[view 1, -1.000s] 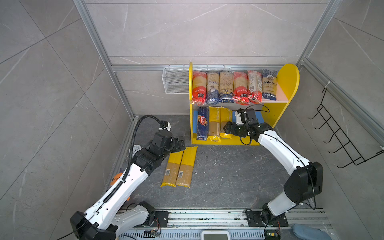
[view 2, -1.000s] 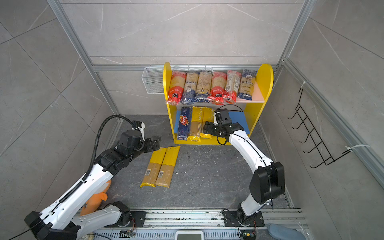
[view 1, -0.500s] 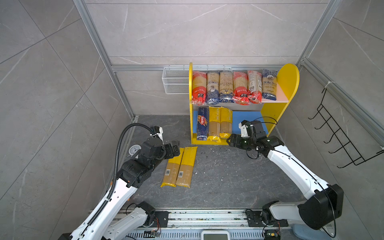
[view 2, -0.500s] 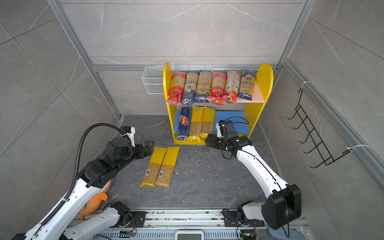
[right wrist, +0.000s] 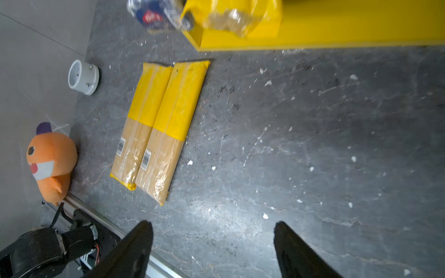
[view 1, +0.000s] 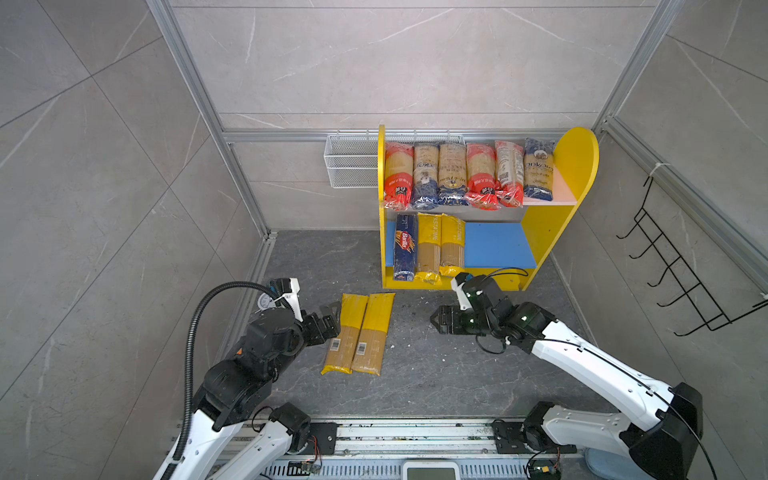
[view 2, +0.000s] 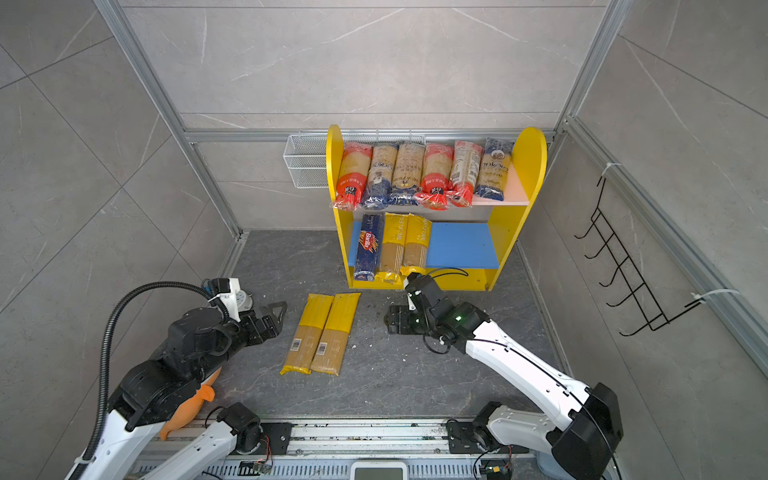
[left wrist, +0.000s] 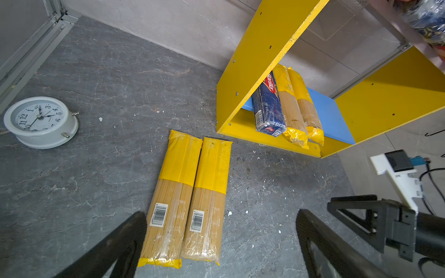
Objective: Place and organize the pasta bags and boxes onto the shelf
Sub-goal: 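Withdraw the right gripper from the shelf back toward the floor packets, then lower the right gripper over the end of the nearer Pastatime packet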
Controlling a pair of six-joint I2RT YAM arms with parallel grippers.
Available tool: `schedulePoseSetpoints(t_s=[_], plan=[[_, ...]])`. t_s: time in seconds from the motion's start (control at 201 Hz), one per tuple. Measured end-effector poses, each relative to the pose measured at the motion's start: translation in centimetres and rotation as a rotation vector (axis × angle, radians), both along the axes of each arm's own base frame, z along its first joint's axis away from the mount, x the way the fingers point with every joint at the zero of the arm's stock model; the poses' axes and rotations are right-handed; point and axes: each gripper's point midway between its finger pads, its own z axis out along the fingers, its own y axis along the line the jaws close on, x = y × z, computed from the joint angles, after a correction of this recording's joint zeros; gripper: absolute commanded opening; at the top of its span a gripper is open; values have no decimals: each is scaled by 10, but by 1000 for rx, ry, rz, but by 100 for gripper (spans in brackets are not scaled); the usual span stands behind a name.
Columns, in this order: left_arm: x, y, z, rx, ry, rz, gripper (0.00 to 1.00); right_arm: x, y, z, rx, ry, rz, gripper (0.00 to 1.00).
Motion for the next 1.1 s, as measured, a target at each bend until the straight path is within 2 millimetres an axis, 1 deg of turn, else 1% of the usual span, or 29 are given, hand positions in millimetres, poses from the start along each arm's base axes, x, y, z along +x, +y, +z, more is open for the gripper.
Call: schedulePoseSetpoints(t_s=[0.07, 0.169, 0.219, 0.229, 0.244, 0.348, 0.398, 0.458, 0.592, 0.682, 0.806, 0.921, 0.991, 1.1], plan=[[-7, 5, 0, -12, -5, 4, 100, -10, 11, -8, -12, 13, 15, 86], [-15, 10, -2, -20, -2, 11, 100, -22, 34, -21, -33, 25, 49, 88], [-18, 12, -4, -22, 1, 13, 100, -28, 47, -33, -60, 39, 71, 94], [-18, 13, -4, -22, 2, 14, 100, -30, 50, -36, -65, 46, 73, 98], [-19, 13, -5, -22, 4, 15, 100, -32, 54, -40, -77, 48, 82, 99], [-23, 17, -7, -20, 12, 21, 100, -43, 79, -63, -133, 71, 116, 100], [-25, 18, -8, -18, 15, 24, 100, -46, 89, -70, -142, 76, 125, 100], [-27, 21, -9, -14, 17, 31, 100, -48, 98, -77, -147, 83, 125, 100], [-33, 27, -13, -4, 25, 41, 100, -43, 116, -86, -152, 91, 111, 100], [-37, 31, -15, 4, 28, 50, 100, -40, 136, -93, -159, 94, 112, 100], [-42, 38, -16, 13, 27, 64, 100, -41, 166, -105, -185, 99, 133, 100], [-47, 42, -16, 16, 26, 69, 100, -41, 187, -115, -220, 97, 145, 100], [-48, 44, -17, 18, 24, 74, 100, -40, 195, -119, -237, 97, 142, 100], [-49, 47, -17, 23, 21, 85, 100, -37, 198, -128, -274, 104, 125, 100]])
